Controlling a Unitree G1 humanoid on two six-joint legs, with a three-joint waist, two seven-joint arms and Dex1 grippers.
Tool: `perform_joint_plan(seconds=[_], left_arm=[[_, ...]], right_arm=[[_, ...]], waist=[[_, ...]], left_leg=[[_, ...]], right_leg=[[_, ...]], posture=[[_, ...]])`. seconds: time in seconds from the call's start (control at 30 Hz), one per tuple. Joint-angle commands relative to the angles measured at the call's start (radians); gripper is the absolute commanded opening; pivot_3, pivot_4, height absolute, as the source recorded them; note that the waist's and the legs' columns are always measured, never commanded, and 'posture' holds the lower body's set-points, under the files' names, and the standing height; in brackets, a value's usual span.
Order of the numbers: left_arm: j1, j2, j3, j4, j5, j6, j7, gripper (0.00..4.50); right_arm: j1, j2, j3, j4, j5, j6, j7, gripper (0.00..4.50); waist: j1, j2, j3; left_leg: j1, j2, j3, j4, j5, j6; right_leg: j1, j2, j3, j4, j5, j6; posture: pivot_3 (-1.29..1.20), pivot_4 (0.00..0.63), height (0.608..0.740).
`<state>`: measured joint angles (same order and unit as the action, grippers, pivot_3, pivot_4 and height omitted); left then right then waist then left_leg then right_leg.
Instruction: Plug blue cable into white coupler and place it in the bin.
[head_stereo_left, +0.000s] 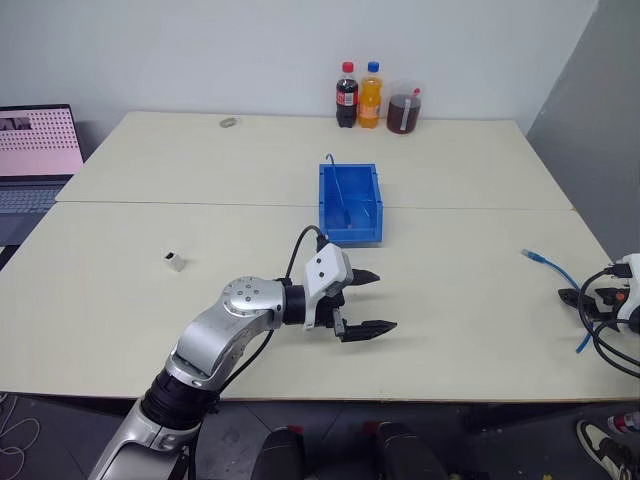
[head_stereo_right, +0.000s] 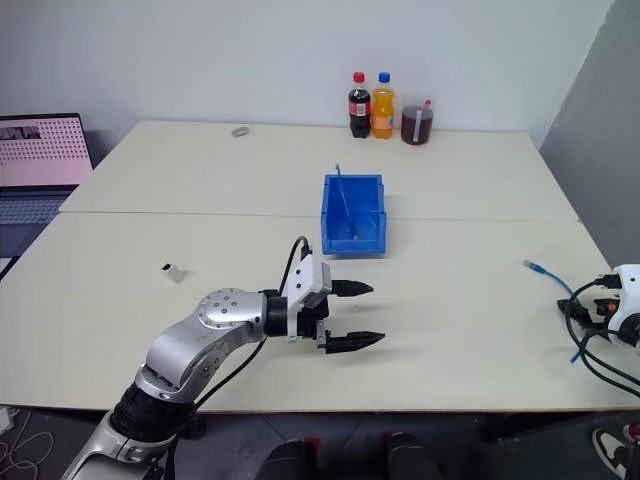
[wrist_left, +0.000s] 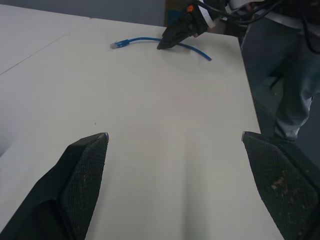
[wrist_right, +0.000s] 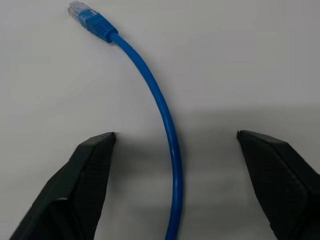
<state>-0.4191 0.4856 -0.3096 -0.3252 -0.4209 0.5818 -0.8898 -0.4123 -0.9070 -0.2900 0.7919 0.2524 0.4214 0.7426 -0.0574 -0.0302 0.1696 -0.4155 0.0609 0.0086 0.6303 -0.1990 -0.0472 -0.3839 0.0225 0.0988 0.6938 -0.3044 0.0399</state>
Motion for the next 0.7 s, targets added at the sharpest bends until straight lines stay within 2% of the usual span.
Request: perform_joint_plan(seconds=[0.03, 0.43, 0.6, 0.7], left_arm=[[-0.009, -0.005, 0.008, -0.021, -0.003, -0.006, -0.007, 4.50], [0.004, -0.010, 0.007, -0.022, -0.007, -0.005, -0.015, 4.50], [0.050, 0.003, 0.022, -0.051, -0.035, 0.000, -0.030, 4.50], [0.102, 0.040, 0.038, -0.074, -0.043, -0.008, -0.048, 4.50]], right_arm=[[-0.010, -0.020, 0.022, 0.052, -0.039, -0.028, 0.012, 2.89], [-0.004, -0.045, 0.080, 0.052, -0.104, -0.188, 0.048, 0.15], [-0.008, -0.057, 0.065, -0.035, -0.071, -0.176, 0.116, 0.07], [0.034, -0.071, 0.060, -0.199, -0.039, -0.150, 0.185, 0.07]], waist=[[0.000, 0.000, 0.000], [0.002, 0.000, 0.000], [0.001, 0.001, 0.000], [-0.003, 0.003, 0.002]], left_leg=[[0.000, 0.000, 0.000, 0.000, 0.000, 0.000], [0.001, -0.003, -0.001, 0.001, 0.000, 0.000], [0.001, -0.005, -0.001, 0.000, 0.000, 0.000], [0.001, -0.004, -0.001, -0.001, 0.000, 0.000]], right_leg=[[0.000, 0.000, 0.000, 0.000, 0.000, 0.000], [0.010, -0.004, -0.001, -0.014, 0.004, 0.007], [0.009, -0.006, -0.001, -0.014, 0.004, 0.007], [0.008, -0.005, 0.000, -0.014, 0.004, 0.007]], posture=[[0.00, 0.150, 0.740], [0.00, 0.150, 0.740], [0.00, 0.150, 0.740], [0.00, 0.150, 0.740]])
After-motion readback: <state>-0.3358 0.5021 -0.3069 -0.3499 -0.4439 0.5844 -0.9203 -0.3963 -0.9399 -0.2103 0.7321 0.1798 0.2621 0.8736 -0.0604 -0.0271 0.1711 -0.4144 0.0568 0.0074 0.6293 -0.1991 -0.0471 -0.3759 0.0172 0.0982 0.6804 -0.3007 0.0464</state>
